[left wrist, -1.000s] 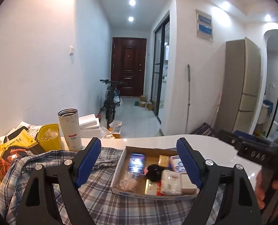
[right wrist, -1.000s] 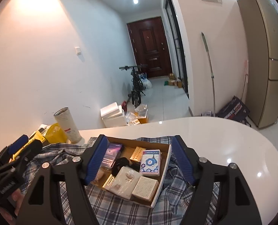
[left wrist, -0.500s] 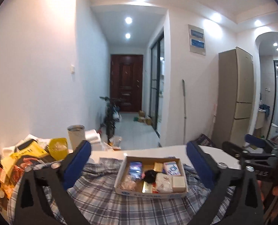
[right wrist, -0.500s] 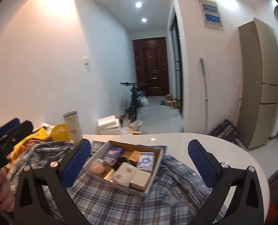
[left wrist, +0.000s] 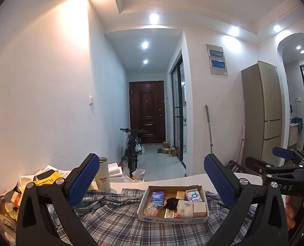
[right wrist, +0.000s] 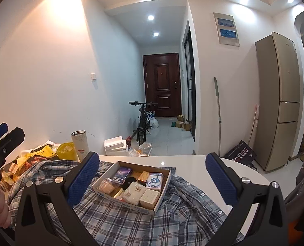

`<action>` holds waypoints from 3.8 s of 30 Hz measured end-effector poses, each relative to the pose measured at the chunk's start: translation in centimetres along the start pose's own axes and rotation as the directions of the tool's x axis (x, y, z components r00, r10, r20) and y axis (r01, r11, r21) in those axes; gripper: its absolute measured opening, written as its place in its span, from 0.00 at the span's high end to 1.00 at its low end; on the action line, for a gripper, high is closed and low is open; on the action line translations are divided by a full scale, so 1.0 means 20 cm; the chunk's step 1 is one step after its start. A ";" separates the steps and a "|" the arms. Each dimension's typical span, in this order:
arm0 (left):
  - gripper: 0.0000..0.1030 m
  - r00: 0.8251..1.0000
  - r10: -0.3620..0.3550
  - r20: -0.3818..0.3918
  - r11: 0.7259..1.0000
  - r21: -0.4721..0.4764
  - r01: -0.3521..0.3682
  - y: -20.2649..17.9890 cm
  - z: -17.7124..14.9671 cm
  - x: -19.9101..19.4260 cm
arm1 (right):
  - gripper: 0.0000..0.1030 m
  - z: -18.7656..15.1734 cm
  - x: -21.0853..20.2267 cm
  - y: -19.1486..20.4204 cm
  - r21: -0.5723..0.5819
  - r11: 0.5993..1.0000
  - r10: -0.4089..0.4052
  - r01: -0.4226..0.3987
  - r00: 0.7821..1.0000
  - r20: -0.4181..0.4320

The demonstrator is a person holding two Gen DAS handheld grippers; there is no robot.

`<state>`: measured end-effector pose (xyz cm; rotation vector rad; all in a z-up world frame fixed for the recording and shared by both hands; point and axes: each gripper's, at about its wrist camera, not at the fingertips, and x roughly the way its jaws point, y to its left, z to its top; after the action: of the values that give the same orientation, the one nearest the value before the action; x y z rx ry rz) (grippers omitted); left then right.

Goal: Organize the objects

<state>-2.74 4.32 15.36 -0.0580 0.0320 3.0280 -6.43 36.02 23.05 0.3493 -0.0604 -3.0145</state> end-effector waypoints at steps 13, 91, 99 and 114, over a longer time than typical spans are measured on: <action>0.00 0.999 -0.041 -0.023 0.999 0.019 0.042 -0.06 -0.18 -0.20 | 0.00 -0.11 -0.30 0.04 -0.064 0.996 -0.052 0.060 0.991 0.123; 0.00 0.999 -0.040 -0.036 0.999 -0.012 0.039 -0.02 -0.76 -0.08 | 0.00 -0.70 -0.02 -0.07 0.013 0.999 0.029 -0.029 0.999 0.039; 0.00 0.997 -0.054 -0.046 0.998 -0.013 0.054 -0.02 -0.76 -0.06 | 0.00 -0.70 -0.01 -0.08 0.018 0.999 0.032 -0.033 0.999 0.030; 0.00 0.997 -0.054 -0.048 0.998 -0.013 0.054 -0.02 -0.76 -0.06 | 0.00 -0.71 0.02 -0.08 0.024 0.999 0.049 -0.049 0.999 0.010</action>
<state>-0.85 4.30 0.24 -0.1303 0.0172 2.9723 -3.72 37.16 9.08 0.3313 -0.1049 -2.9693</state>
